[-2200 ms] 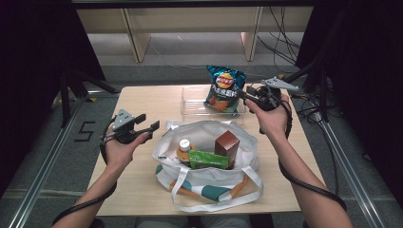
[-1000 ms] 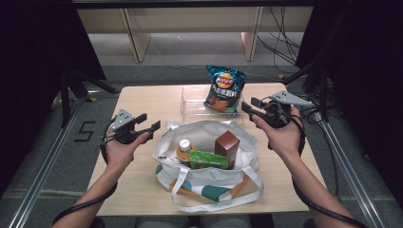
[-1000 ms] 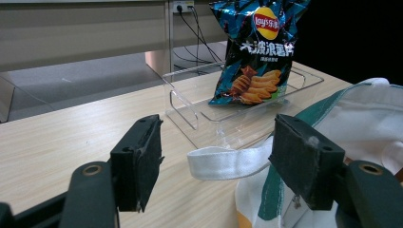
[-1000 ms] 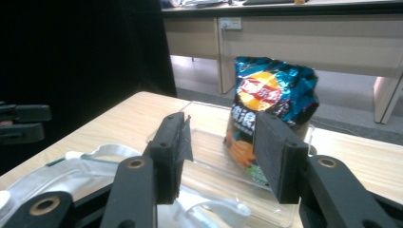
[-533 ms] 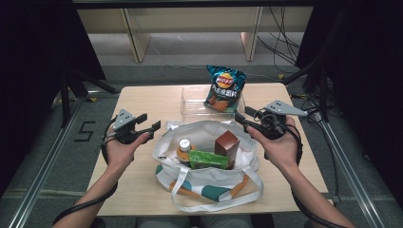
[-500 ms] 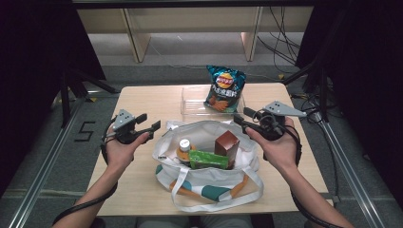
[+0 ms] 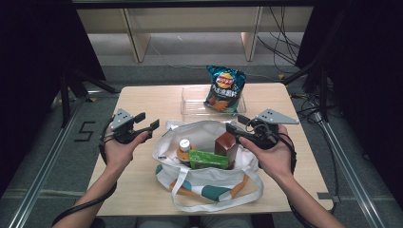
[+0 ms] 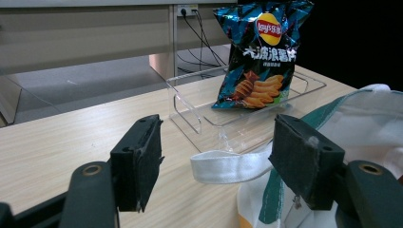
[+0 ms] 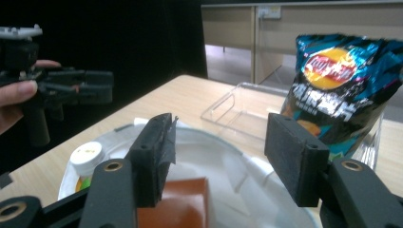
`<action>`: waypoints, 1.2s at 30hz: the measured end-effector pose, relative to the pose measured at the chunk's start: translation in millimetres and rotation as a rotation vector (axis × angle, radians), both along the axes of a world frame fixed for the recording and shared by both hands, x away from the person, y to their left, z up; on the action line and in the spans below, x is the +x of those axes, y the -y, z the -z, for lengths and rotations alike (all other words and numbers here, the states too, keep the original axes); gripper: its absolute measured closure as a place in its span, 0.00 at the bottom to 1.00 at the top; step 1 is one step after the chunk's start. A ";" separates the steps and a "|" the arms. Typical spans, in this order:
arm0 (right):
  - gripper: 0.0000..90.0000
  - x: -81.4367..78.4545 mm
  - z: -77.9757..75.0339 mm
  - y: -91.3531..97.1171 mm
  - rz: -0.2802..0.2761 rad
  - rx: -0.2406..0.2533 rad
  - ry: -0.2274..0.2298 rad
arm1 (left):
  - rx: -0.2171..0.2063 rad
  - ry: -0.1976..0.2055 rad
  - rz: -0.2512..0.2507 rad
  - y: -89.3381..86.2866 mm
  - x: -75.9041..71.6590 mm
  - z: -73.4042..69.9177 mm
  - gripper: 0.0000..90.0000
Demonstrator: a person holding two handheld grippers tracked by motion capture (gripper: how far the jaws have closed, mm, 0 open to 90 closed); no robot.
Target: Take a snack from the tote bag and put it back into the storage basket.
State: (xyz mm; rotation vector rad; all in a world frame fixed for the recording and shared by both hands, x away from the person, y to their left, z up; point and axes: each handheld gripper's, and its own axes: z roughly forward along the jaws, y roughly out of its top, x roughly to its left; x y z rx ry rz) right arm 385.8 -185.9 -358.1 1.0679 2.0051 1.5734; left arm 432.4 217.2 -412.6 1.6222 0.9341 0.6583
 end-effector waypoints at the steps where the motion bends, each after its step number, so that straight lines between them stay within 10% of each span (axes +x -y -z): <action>1: 0.47 0.0 0.0 0.0 0.000 0.000 0.000 | 0.000 -0.001 -0.002 -0.6 0.1 -0.4 0.37; 36: 0.36 -17.8 20.3 -16.4 -0.036 -0.065 0.026 | -0.014 0.005 0.001 0.5 -1.9 -2.0 0.37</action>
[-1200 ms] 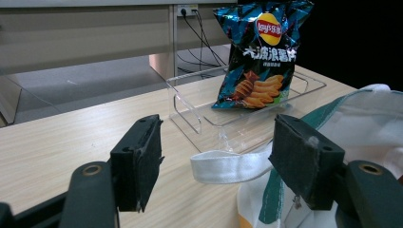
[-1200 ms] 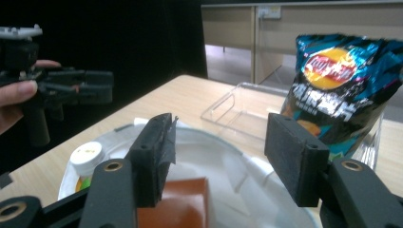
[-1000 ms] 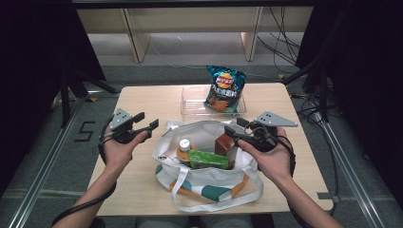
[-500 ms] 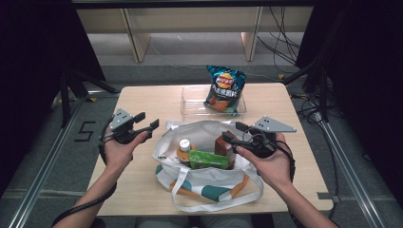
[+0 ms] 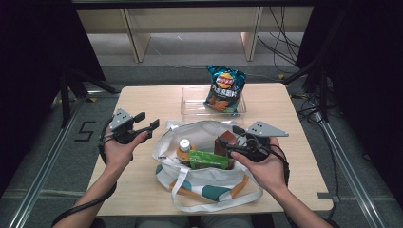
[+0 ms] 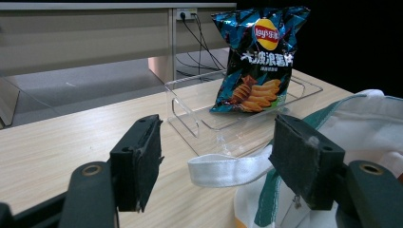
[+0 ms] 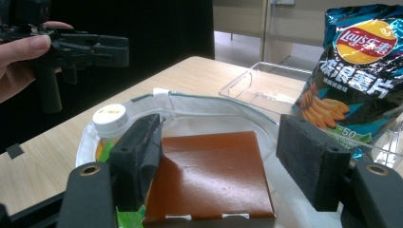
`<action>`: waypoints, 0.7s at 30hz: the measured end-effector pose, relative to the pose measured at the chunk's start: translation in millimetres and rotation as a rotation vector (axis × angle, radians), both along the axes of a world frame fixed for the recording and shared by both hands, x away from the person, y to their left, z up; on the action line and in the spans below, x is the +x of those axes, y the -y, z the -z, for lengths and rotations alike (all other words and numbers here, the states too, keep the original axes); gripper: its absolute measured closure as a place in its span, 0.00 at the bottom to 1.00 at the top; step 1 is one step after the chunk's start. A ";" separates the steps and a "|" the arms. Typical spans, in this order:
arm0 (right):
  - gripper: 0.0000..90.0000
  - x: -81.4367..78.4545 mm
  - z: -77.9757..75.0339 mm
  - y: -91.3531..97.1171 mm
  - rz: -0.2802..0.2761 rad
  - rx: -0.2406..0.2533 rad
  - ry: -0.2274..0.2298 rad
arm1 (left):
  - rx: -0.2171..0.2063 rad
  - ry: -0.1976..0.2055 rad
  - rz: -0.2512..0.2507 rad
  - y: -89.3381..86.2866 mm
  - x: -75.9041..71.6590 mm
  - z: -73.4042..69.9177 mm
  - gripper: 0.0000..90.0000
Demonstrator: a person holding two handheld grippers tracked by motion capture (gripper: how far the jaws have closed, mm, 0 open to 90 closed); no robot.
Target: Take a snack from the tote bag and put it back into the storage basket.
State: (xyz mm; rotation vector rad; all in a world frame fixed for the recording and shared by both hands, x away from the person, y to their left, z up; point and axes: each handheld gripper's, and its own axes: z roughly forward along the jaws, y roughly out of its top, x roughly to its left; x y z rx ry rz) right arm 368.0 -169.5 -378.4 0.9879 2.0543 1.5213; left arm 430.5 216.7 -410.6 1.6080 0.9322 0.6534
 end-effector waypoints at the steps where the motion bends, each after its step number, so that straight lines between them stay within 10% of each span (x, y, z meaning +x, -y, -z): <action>1: 0.36 -1.4 -1.1 -0.7 -0.005 -0.003 -0.015 | 0.001 0.002 0.001 0.0 0.1 -0.2 0.37; 21: 0.35 -3.7 15.6 -5.5 0.000 -0.074 -0.021 | 0.002 -0.002 0.001 0.5 0.1 1.1 0.37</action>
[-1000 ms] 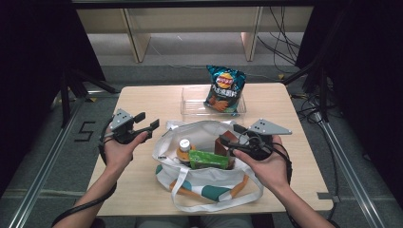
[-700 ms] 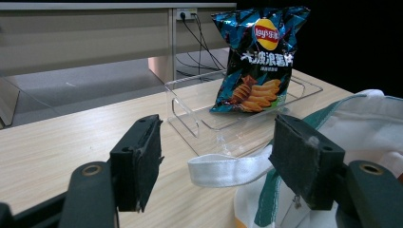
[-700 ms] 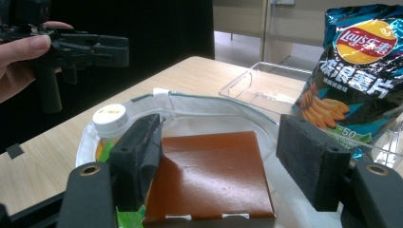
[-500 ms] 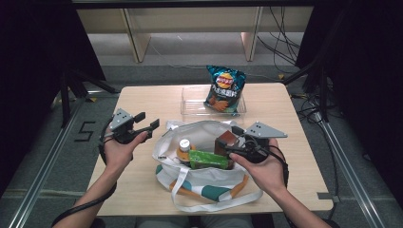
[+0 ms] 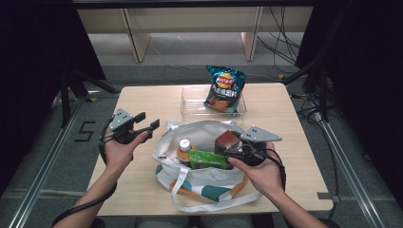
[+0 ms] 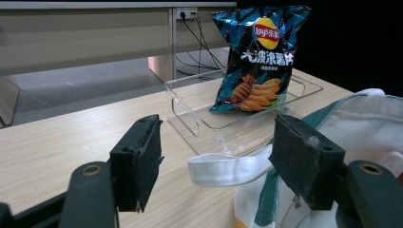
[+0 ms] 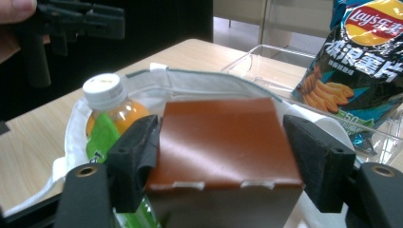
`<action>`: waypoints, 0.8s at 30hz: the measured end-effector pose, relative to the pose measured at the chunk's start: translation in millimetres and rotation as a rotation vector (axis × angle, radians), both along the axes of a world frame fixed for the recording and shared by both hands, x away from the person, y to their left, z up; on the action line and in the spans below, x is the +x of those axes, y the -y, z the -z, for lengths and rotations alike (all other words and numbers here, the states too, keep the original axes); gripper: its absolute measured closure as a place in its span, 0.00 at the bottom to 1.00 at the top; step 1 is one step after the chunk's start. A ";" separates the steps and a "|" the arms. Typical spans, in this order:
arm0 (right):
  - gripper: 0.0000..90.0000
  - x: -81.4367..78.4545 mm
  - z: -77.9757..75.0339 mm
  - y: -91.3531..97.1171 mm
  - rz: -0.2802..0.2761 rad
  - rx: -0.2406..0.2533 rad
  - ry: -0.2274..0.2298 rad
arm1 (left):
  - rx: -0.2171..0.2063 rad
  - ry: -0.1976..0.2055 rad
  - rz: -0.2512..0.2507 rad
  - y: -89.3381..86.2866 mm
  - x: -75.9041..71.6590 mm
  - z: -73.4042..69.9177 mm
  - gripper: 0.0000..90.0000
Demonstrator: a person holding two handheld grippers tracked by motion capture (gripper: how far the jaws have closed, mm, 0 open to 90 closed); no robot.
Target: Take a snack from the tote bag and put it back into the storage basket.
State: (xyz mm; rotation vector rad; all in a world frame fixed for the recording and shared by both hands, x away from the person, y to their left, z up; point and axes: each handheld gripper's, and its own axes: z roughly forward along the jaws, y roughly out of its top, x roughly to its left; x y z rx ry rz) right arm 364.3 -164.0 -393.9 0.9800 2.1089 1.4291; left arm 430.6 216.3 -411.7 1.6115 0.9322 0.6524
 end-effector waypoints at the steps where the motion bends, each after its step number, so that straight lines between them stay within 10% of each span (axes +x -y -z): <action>1: 0.36 0.3 1.3 -0.7 -0.009 0.000 0.016 | 0.004 0.000 0.001 -0.5 0.2 0.2 0.37; 24: 0.43 -5.8 5.8 3.5 0.003 -0.001 0.023 | 0.002 -0.002 -0.003 -0.5 1.5 1.4 0.37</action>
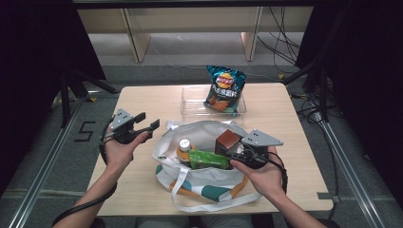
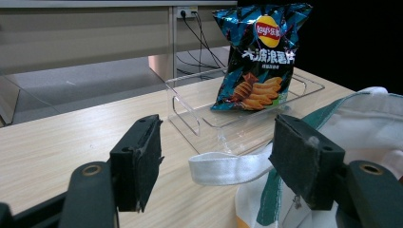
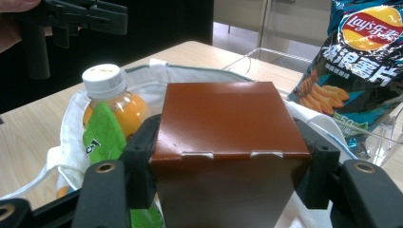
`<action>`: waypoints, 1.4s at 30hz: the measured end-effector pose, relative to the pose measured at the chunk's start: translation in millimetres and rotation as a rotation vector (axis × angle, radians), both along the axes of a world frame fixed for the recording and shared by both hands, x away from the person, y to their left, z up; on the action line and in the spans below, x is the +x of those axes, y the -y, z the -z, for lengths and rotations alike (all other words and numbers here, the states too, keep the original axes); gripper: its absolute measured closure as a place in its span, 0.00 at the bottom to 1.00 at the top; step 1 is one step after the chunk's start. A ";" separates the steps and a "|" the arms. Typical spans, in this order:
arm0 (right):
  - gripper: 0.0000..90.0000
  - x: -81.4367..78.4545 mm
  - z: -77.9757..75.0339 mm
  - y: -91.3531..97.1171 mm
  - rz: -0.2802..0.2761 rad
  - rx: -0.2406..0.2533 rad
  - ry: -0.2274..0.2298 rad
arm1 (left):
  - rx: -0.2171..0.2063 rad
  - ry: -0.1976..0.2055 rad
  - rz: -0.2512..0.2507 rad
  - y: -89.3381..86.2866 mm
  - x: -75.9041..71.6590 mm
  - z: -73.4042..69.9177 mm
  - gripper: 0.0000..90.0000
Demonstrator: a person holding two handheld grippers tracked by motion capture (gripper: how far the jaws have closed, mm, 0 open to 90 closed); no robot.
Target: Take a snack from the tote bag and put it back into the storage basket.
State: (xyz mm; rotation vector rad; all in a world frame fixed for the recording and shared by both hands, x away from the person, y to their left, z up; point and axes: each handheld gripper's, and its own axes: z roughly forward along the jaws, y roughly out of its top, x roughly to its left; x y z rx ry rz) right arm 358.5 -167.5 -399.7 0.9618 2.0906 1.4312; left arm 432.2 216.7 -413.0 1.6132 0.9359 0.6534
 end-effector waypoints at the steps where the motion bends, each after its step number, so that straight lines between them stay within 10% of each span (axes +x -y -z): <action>1: 0.43 0.0 0.0 0.0 0.000 0.000 0.000 | 0.000 0.000 0.000 0.0 0.0 0.0 0.37; 42: 0.43 2.8 -52.8 13.2 0.057 0.117 0.075 | -0.009 -0.001 -0.021 -3.4 1.5 -0.7 0.37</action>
